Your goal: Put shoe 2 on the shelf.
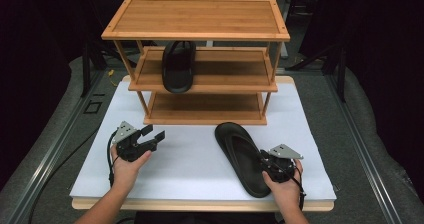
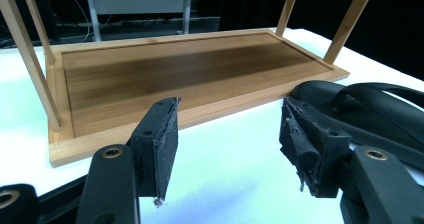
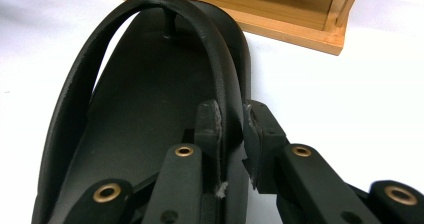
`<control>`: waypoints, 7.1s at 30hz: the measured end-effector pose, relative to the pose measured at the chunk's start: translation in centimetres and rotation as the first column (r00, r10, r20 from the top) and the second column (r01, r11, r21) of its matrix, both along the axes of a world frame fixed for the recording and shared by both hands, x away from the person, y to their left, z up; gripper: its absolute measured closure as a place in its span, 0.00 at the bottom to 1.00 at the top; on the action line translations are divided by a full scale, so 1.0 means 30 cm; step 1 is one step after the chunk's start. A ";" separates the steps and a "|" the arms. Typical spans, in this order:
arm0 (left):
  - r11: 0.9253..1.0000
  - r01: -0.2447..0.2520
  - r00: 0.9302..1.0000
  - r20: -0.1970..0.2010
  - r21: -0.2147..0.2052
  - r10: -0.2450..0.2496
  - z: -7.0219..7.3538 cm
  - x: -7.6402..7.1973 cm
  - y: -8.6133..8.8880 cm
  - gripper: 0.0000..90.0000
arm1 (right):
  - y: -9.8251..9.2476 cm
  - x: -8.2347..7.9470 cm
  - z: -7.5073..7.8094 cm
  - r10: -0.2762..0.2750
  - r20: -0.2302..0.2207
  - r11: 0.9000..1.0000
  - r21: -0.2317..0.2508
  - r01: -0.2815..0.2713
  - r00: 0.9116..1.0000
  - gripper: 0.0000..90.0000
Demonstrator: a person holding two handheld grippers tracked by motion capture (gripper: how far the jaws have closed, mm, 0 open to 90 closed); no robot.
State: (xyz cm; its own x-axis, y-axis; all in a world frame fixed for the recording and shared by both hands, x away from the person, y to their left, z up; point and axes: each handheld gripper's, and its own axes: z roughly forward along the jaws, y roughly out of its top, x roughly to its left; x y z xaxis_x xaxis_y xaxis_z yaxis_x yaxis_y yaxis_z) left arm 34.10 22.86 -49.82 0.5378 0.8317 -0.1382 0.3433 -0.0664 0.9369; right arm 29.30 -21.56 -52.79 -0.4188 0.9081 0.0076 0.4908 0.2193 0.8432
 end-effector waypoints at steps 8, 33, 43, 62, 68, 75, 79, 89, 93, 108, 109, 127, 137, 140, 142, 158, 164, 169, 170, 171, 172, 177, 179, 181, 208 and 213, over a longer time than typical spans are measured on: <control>1.000 -0.011 1.000 -0.021 -0.019 0.010 -0.014 0.007 0.006 0.44 | -0.017 -0.027 0.010 -0.014 -0.031 1.000 0.005 0.014 0.999 0.83; 1.000 -0.018 0.999 -0.044 -0.022 0.017 -0.026 0.018 0.014 0.45 | -0.001 -0.029 0.026 -0.004 -0.048 1.000 -0.020 0.003 0.999 0.94; 0.999 -0.034 0.998 -0.049 -0.017 0.033 -0.028 0.024 0.025 0.45 | -0.001 -0.053 0.069 -0.011 0.052 0.998 0.061 0.008 0.999 0.94; 0.999 -0.047 0.998 -0.048 -0.022 0.046 -0.032 0.029 0.028 0.45 | -0.046 -0.108 0.182 -0.038 0.192 0.982 0.190 0.001 0.981 0.94; 0.999 -0.050 0.998 -0.050 -0.022 0.049 -0.033 0.032 0.031 0.45 | -0.058 -0.121 0.207 -0.049 0.221 0.978 0.208 0.002 0.974 0.94; 0.998 -0.063 0.997 -0.055 -0.008 0.063 -0.036 0.037 0.035 0.44 | -0.073 -0.139 0.243 -0.057 0.250 0.975 0.222 -0.001 0.966 0.94; 0.998 -0.062 0.997 -0.052 -0.009 0.062 -0.035 0.035 0.033 0.43 | -0.076 -0.141 0.264 -0.067 0.263 0.971 0.241 0.001 0.963 0.94; 0.998 -0.061 0.997 -0.055 -0.008 0.061 -0.039 0.035 0.030 0.44 | -0.070 -0.096 0.345 -0.081 0.296 0.964 0.266 -0.001 0.952 0.94; 0.998 -0.061 0.997 -0.056 -0.006 0.060 -0.039 0.035 0.031 0.44 | -0.055 -0.048 0.383 -0.084 0.314 0.965 0.261 -0.001 0.946 0.94; 0.998 -0.066 0.996 -0.064 -0.006 0.065 -0.043 0.039 0.033 0.44 | 0.013 0.130 0.501 -0.084 0.325 0.975 0.224 0.010 0.942 0.94; 0.998 -0.064 0.996 -0.064 -0.010 0.063 -0.044 0.040 0.034 0.44 | 0.020 0.144 0.508 -0.086 0.328 0.976 0.216 0.014 0.941 0.94; 0.997 -0.077 0.994 -0.082 -0.024 0.075 -0.052 0.047 0.049 0.44 | 0.144 0.379 0.571 -0.169 0.292 0.968 0.230 0.103 0.941 0.94; 0.997 -0.077 0.993 -0.088 -0.030 0.074 -0.056 0.049 0.050 0.44 | 0.209 0.491 0.584 -0.255 0.277 0.957 0.209 0.201 0.926 0.94; 0.997 -0.076 0.993 -0.088 -0.028 0.073 -0.057 0.049 0.049 0.44 | 0.232 0.533 0.583 -0.261 0.252 0.954 0.216 0.209 0.932 0.94; 0.997 -0.075 0.994 -0.087 -0.030 0.072 -0.057 0.050 0.050 0.44 | 0.238 0.543 0.581 -0.260 0.248 0.955 0.211 0.210 0.933 0.94; 0.997 -0.076 0.993 -0.088 -0.033 0.073 -0.058 0.052 0.050 0.44 | 0.277 0.634 0.522 -0.333 0.186 0.939 0.151 0.308 0.924 0.93; 0.997 -0.076 0.994 -0.081 -0.022 0.074 -0.055 0.052 0.044 0.44 | 0.278 0.627 0.521 -0.308 0.182 0.943 0.186 0.274 0.934 0.88; 0.997 -0.074 0.995 -0.072 -0.021 0.072 -0.045 0.058 0.040 0.43 | 0.252 0.589 0.530 -0.264 0.199 0.943 0.259 0.209 0.944 0.73; 0.997 -0.076 0.995 -0.070 -0.029 0.074 -0.040 0.059 0.040 0.44 | 0.244 0.574 0.531 -0.248 0.209 0.947 0.257 0.192 0.946 0.72; 0.997 -0.074 0.995 -0.068 -0.021 0.073 -0.031 0.061 0.039 0.44 | 0.237 0.557 0.533 -0.233 0.217 0.952 0.249 0.177 0.948 0.71; 0.997 -0.073 0.995 -0.063 -0.020 0.072 -0.020 0.063 0.035 0.43 | 0.228 0.539 0.535 -0.221 0.230 0.958 0.232 0.167 0.948 0.70; 0.997 -0.071 0.997 -0.014 -0.039 0.070 0.060 0.079 0.017 0.43 | 0.184 0.449 0.539 -0.156 0.236 0.971 0.213 0.105 0.959 0.62; 0.998 -0.069 0.997 0.018 -0.012 0.069 0.100 0.090 0.005 0.44 | 0.170 0.414 0.536 -0.139 0.242 0.974 0.207 0.089 0.960 0.62; 0.998 -0.066 0.997 0.042 -0.001 0.066 0.145 0.103 -0.005 0.43 | 0.158 0.385 0.532 -0.117 0.253 0.976 0.210 0.064 0.960 0.63; 0.996 -0.087 0.996 0.017 -0.030 0.088 0.381 0.354 -0.142 0.42 | 0.241 0.375 0.458 -0.086 0.213 0.954 0.300 0.019 0.973 0.59; 0.997 -0.082 0.997 -0.002 -0.007 0.082 0.371 0.375 -0.146 0.45 | 0.258 0.381 0.453 -0.080 0.212 0.950 0.311 0.010 0.974 0.59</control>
